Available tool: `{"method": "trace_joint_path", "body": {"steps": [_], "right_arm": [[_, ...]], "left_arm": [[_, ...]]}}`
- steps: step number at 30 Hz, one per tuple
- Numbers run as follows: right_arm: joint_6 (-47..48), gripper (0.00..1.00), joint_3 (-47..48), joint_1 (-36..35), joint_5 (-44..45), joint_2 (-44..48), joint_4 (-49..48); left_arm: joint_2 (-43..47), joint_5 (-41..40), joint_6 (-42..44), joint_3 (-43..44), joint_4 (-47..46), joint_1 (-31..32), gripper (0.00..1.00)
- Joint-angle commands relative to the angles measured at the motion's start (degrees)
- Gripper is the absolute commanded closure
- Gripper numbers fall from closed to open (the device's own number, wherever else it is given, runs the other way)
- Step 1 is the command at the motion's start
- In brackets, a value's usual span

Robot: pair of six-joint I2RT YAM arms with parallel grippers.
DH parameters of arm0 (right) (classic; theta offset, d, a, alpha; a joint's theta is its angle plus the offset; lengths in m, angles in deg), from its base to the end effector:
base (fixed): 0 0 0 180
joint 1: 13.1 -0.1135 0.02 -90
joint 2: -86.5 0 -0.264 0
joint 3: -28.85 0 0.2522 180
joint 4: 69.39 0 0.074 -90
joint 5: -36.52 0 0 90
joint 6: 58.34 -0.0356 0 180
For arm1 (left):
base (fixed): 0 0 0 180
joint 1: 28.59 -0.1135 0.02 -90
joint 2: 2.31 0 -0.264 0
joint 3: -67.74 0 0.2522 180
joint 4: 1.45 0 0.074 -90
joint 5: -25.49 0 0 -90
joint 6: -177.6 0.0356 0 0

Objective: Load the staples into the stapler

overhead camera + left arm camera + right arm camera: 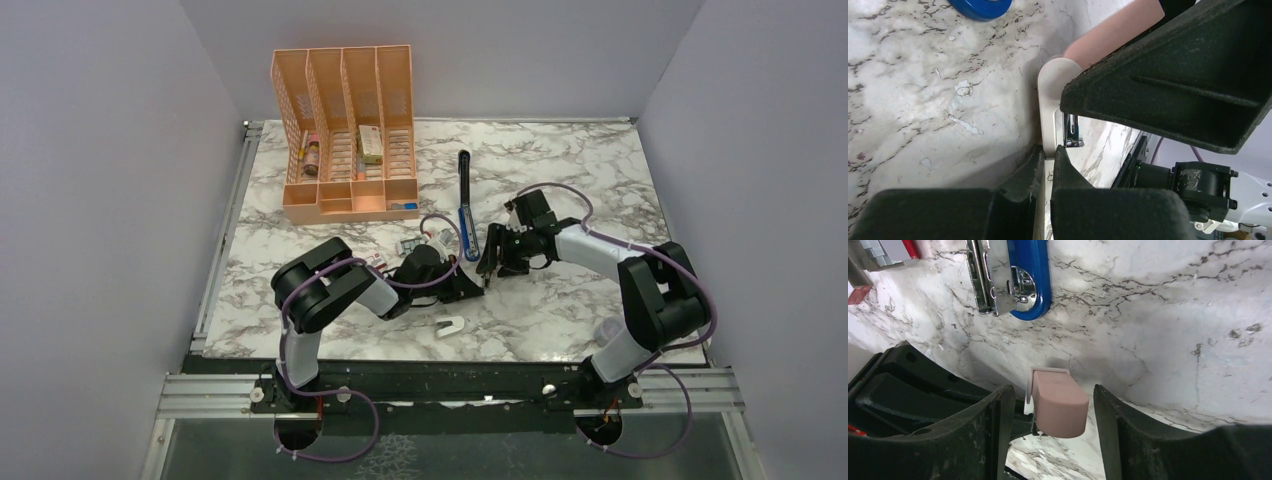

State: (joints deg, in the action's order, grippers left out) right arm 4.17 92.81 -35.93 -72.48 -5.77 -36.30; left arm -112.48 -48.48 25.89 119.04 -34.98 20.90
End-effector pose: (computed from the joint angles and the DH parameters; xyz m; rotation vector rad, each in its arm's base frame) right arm 0.2757 0.1286 0.1632 -0.0054 2.7444 0.7124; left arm 0.2129 -0.2643 0.0991 -0.0416 2.3454 -1.4060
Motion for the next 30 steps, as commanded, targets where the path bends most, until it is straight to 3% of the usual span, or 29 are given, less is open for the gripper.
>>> {"method": "trace_joint_path", "body": {"steps": [1,7,11,15,17,23,30], "right_arm": [[-3.47,0.4,-1.45,-1.1,-1.08,0.6,-2.67],[-6.97,0.55,-3.11,-1.61,0.2,0.24,-6.36],[-7.93,0.68,-2.64,-1.62,3.51,0.36,-5.59],[-6.09,0.7,0.14,-1.6,10.47,0.44,-0.39],[-4.4,0.7,2.68,-1.6,15.28,-0.38,2.55],[0.22,0.7,10.37,-1.52,26.06,-4.3,8.29],[2.55,0.69,16.84,-0.84,30.29,-10.81,9.92]], "left_arm": [[-1.78,0.93,0.23,0.34,2.49,-0.18,1.0],[-1.78,1.05,0.54,0.25,2.49,-0.19,1.0],[-1.41,1.55,0.63,0.06,2.55,-0.26,0.89],[1.21,-0.45,1.51,-1.28,3.28,-0.85,0.63],[3.41,-1.92,3.25,-1.37,5.52,-1.25,0.55],[9.4,-5.29,7.33,-1.84,10.85,-2.85,0.52],[14.75,-8.42,10.36,-2.67,17.29,-4.72,0.51]]}}
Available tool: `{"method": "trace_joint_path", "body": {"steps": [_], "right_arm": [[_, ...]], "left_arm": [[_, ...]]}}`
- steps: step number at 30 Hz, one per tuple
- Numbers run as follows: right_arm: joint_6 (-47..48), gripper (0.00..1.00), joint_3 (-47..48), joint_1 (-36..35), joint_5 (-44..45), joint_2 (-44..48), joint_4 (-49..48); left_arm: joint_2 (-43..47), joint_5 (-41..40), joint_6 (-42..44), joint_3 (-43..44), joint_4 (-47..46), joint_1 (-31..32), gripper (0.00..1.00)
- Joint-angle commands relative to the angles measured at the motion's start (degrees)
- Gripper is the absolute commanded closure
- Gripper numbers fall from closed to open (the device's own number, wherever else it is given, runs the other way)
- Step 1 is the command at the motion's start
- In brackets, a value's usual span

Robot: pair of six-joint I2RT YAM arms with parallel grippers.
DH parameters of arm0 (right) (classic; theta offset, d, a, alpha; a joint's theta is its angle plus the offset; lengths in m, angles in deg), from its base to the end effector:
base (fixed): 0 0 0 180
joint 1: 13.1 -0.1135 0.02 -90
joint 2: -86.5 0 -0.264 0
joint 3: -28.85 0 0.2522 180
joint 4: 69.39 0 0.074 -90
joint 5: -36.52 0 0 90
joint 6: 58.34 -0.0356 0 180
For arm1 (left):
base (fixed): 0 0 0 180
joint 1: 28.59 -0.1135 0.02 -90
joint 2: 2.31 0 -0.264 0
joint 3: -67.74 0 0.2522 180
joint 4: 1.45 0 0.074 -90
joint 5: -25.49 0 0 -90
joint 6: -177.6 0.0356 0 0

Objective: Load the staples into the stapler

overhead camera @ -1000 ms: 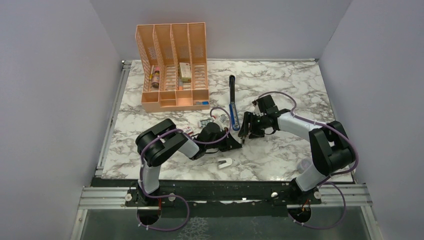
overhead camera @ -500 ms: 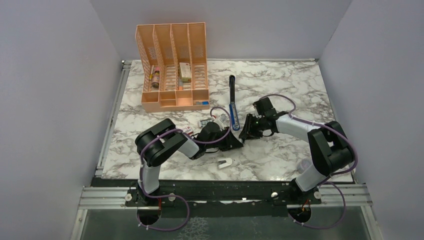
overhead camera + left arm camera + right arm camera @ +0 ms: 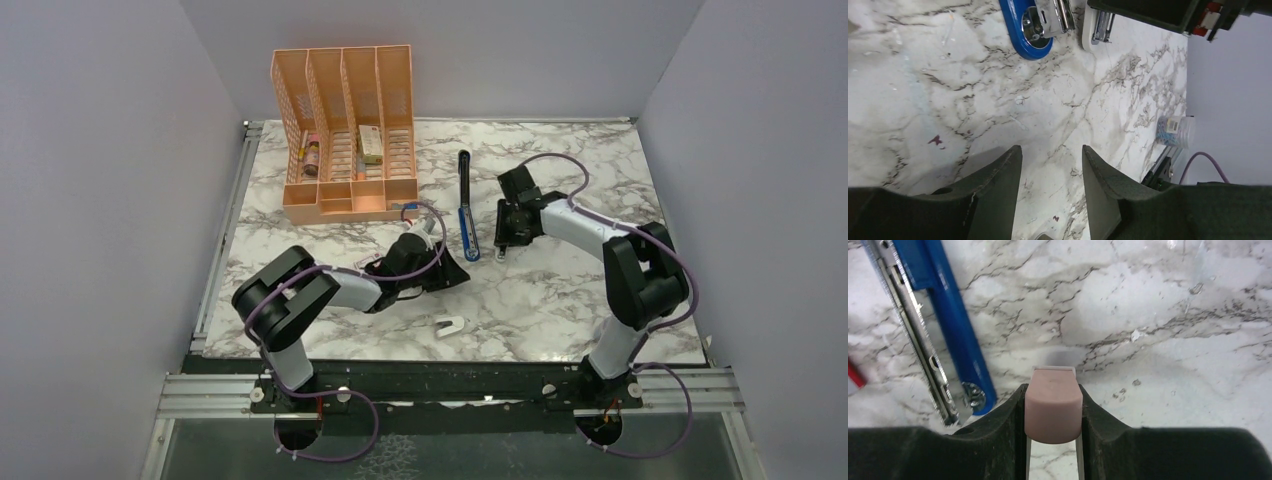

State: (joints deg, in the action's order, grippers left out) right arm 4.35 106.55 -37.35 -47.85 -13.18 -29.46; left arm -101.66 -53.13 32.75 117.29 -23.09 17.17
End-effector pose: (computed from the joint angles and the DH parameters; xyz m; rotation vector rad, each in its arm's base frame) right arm 0.3204 0.1405 0.1828 0.1035 2.6514 0.1712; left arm 0.2194 -0.2354 0.1300 -0.0456 2.3146 -1.2121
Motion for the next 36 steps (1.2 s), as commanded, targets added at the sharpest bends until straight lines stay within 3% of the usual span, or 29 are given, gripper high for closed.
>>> {"method": "trace_joint_path", "body": {"steps": [1,6,15,23,29,36], "right_arm": [[2.57,0.69,3.69,0.6,5.79,-4.27,3.24],[2.66,0.66,5.62,0.7,6.74,-7.19,4.37],[6.73,0.39,3.11,0.67,4.31,-0.47,1.85],[5.6,0.37,-1.29,-0.41,-0.15,11.49,5.23],[-1.4,0.36,-6.11,-10.71,-0.54,18.5,7.34],[-11.98,0.32,-8.15,-26.66,1.86,17.59,8.38]], "left_arm": [[4.66,-4.04,3.85,-1.19,6.03,-1.28,0.51],[7.92,-6.68,6.11,-1.48,9.9,-2.37,0.5],[11.62,-9.47,10.84,-0.27,15.31,-3.75,0.48],[20.58,-17.14,13.64,1.06,23.57,-4.49,0.47],[29.29,-24.13,15.8,1.92,29.3,-4.55,0.47],[35.42,-29.03,14.46,1.14,33.21,-4.64,0.47]]}}
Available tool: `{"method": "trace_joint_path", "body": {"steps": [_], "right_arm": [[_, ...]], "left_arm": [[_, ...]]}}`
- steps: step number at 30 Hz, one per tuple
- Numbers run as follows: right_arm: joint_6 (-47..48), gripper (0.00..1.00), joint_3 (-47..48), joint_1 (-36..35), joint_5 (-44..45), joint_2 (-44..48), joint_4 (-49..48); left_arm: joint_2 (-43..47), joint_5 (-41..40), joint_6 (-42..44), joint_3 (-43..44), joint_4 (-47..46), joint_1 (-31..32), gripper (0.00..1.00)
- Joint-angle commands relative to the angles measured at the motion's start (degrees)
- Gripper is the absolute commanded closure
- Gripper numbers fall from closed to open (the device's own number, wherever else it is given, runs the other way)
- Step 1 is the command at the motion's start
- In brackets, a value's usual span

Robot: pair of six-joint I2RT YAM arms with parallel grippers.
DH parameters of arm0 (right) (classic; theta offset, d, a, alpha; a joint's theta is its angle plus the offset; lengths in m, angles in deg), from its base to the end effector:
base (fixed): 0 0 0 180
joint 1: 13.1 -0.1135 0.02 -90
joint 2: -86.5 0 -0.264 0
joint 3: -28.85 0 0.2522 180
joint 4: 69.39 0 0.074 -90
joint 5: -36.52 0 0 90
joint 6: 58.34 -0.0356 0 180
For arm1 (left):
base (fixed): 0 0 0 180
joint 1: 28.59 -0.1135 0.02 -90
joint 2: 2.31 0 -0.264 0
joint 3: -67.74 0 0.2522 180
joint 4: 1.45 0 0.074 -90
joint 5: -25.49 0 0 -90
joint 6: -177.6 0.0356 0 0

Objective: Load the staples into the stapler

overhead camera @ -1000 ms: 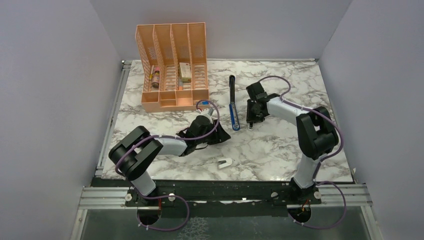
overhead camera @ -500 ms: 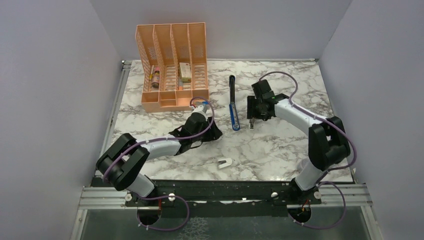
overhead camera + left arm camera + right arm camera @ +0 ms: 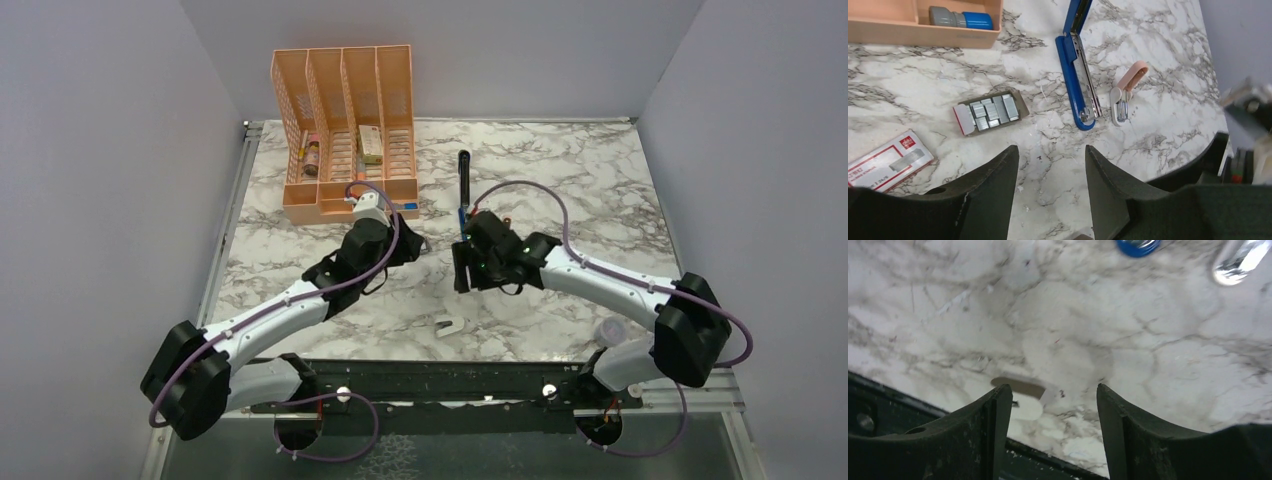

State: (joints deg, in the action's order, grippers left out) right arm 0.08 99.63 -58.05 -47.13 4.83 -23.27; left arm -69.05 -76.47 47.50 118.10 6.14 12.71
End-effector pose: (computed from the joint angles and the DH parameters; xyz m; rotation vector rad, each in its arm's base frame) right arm 0.2073 0.2014 0.2353 -0.2602 2.5866 0.3635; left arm 0.1981 -0.1642 0.2407 -0.1178 2.0470 -0.7043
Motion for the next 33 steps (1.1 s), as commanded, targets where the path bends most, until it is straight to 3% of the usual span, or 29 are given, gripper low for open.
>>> {"method": "trace_joint_path", "body": {"steps": [1,9,16,24,33], "right_arm": [[-9.0,0.31,-1.27,-7.46,1.65,-1.07,2.18],[-12.45,0.26,0.79,-15.13,2.42,-8.31,2.44],[-10.5,0.25,3.21,-17.17,2.92,-13.03,4.83],[-3.84,0.3,3.64,-17.04,10.79,-12.4,13.05],[-6.14,0.4,3.43,-15.19,13.99,-10.67,13.82]], "left_arm": [[3.17,-6.3,-1.09,-0.06,4.44,-0.19,0.47],[3.22,-5.75,-5.11,-1.62,6.09,-0.44,0.47],[2.69,-5.35,-6.48,-3.54,5.92,-0.47,0.47],[1.5,-5.04,-6.06,-4.03,5.44,-0.54,0.47],[-1.53,-2.77,-6.13,-3.42,4.31,-0.76,0.47]]}}
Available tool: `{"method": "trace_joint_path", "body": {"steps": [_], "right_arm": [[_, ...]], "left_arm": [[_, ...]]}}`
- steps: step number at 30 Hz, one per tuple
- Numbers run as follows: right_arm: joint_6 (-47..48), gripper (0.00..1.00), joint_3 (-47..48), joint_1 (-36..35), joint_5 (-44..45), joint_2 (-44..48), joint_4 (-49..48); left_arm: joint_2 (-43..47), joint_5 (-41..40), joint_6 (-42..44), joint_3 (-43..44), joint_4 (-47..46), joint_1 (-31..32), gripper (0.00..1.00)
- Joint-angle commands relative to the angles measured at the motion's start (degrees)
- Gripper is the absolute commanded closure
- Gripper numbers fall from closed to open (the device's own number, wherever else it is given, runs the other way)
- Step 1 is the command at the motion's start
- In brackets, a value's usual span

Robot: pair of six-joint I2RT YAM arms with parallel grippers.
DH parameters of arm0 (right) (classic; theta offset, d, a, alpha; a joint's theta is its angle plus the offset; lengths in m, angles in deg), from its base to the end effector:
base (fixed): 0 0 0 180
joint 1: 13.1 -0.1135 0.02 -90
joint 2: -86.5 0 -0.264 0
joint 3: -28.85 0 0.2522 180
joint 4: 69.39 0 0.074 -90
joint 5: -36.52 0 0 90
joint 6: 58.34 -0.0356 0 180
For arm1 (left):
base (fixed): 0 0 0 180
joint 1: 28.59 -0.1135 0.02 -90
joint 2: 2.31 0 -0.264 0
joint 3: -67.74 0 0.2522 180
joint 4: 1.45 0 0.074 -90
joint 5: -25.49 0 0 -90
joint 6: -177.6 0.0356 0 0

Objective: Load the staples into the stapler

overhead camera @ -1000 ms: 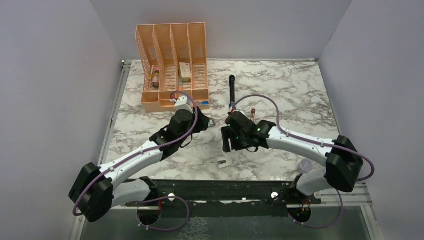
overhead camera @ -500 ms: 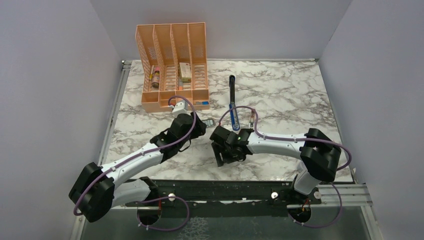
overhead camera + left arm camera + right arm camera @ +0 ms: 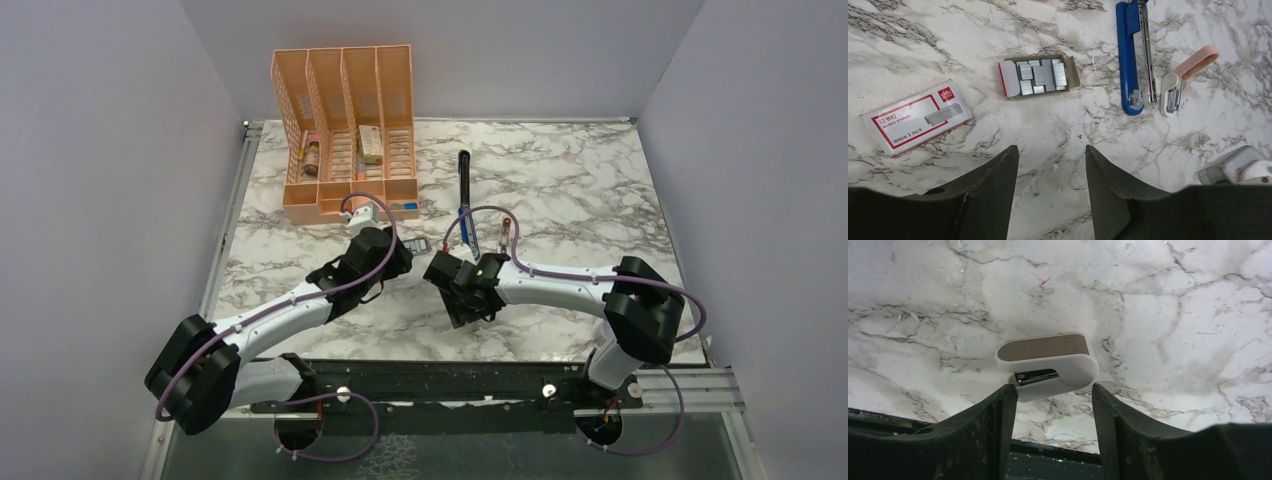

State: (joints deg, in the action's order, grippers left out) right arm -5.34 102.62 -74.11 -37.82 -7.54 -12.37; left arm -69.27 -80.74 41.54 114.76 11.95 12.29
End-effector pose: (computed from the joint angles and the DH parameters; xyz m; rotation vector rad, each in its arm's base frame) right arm 0.1533 0.2569 0.1838 -0.5387 2.7390 -0.0172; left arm 0.1911 -0.1523 0.2110 -0.2656 2.1680 -0.5824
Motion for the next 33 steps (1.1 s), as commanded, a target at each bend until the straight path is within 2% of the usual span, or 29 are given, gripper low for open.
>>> {"method": "trace_joint_path", "body": {"steps": [1,3,5,7,10,16,20,25,33], "right_arm": [[-1.34,0.43,0.19,1.1,4.42,2.54,2.19],[-2.41,0.57,-0.52,1.85,3.2,4.71,0.94],[-3.88,0.61,-1.34,2.44,2.72,6.48,0.44],[-5.48,0.59,-2.4,2.93,2.94,8.52,0.09],[-8.32,0.51,-4.74,4.64,2.72,12.06,-0.79],[-13.1,0.5,-13.9,14.09,-4.32,19.74,-5.88],[-13.33,0.5,-18.66,18.45,-9.55,23.47,-10.06],[-12.71,0.5,-19.87,19.7,-11.16,23.53,-11.18],[-11.46,0.5,-20.1,20.36,-11.42,22.46,-12.08]], "left_arm": [[-1.62,1.87,-0.17,-0.06,-1.53,-0.29,0.47],[-2.25,3.45,0.38,-0.12,-2.22,-0.37,0.46],[-3.42,7.03,1.6,-0.47,-4.48,-0.33,0.45],[-5.32,12.55,3.26,-0.56,-8.35,-0.29,0.44],[-10.6,22.12,5.3,0.54,-11.83,-0.17,0.41],[-21.15,32.61,12.97,6.52,-14.53,4.1,0.4],[-24.08,35.64,16.11,8.49,-16.45,7.52,0.4],[-27.1,37.39,18.71,9.64,-16.75,8.93,0.42],[-29.15,36.55,23.4,11.05,-11.88,10.88,0.63]]}}
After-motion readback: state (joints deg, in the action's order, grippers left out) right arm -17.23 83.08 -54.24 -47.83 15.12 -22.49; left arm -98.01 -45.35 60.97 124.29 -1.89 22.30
